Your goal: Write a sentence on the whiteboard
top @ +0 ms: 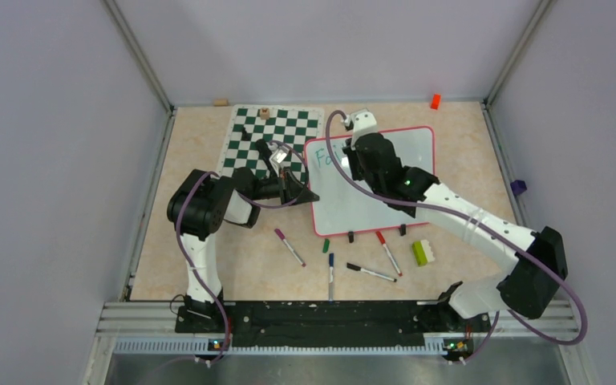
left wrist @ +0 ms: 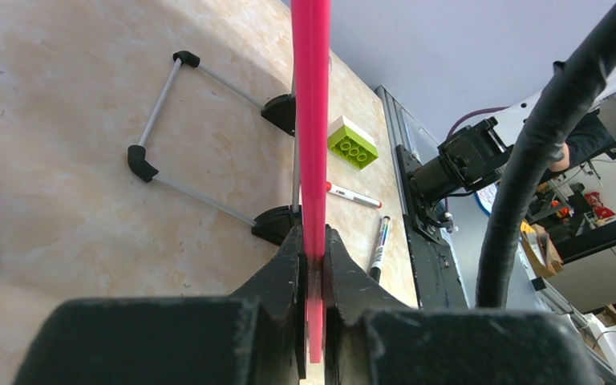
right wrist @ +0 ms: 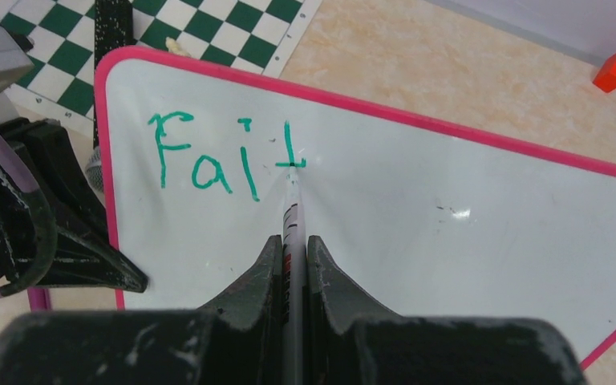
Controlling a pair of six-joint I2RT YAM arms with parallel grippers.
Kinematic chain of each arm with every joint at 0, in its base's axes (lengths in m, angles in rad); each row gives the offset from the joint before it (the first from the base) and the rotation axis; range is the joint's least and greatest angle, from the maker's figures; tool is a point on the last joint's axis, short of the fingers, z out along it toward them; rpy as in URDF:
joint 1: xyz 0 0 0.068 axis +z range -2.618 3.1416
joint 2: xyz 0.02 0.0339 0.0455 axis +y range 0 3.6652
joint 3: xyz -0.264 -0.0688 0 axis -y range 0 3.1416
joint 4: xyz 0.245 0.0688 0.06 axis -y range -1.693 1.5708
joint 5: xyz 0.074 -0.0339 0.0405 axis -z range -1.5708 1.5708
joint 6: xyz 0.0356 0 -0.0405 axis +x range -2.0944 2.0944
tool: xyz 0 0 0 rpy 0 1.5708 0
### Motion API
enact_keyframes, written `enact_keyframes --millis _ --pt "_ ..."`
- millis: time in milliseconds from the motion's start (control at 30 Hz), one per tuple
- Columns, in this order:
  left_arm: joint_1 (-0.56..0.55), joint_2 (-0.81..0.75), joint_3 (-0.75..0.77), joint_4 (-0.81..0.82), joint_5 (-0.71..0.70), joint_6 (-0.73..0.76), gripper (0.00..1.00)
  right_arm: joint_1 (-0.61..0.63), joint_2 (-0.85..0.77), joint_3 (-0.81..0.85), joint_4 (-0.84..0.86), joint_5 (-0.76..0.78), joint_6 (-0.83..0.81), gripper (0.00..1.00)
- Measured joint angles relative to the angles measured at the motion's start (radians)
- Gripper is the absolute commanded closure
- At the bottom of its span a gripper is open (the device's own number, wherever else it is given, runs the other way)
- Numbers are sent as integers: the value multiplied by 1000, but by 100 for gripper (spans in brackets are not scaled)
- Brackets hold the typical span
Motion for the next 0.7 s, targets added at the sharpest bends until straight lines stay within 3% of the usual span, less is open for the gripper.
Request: enact_keyframes --millis 700 --pt "0 0 0 0 0 0 100 0 -47 -63 -30 26 37 100"
